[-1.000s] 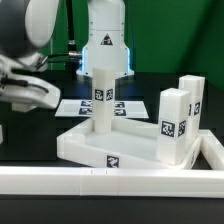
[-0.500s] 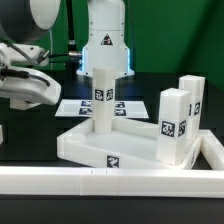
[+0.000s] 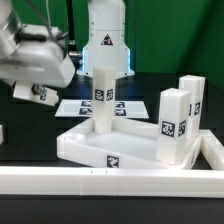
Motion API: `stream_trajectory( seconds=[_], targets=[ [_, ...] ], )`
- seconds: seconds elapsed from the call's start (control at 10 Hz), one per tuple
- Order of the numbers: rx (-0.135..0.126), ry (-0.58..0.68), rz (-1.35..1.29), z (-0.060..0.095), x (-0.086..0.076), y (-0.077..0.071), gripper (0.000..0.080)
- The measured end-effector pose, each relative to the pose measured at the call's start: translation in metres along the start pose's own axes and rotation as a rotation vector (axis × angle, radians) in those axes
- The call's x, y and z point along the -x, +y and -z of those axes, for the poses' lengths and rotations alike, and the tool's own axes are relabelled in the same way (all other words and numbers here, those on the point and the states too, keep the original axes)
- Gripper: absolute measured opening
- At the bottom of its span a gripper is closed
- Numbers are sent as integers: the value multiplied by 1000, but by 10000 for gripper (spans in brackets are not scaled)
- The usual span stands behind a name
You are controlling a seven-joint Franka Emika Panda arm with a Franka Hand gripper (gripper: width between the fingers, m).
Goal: Assemble desk
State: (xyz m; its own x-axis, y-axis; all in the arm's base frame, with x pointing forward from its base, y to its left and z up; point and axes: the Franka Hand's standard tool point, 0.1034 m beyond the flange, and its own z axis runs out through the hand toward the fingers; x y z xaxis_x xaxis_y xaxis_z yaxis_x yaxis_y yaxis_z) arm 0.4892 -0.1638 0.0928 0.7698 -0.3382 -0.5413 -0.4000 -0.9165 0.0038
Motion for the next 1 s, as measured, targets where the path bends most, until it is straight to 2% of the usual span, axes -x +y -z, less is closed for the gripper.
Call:
stream_trajectory(
  seconds=[0.2,0.4,0.5,0.8,0.9,1.0],
  targets=[
    [5,155,10,6,-9,-3,290],
    [6,258,13,5,-8,-4,290],
    [12,329,13,10,-13,-8,290],
    [-9,515,48,52,-7,-45,290],
    [-13,580,61,61,-5,-53,290],
    [-8,638,63,64,-8,-53,290]
  ],
)
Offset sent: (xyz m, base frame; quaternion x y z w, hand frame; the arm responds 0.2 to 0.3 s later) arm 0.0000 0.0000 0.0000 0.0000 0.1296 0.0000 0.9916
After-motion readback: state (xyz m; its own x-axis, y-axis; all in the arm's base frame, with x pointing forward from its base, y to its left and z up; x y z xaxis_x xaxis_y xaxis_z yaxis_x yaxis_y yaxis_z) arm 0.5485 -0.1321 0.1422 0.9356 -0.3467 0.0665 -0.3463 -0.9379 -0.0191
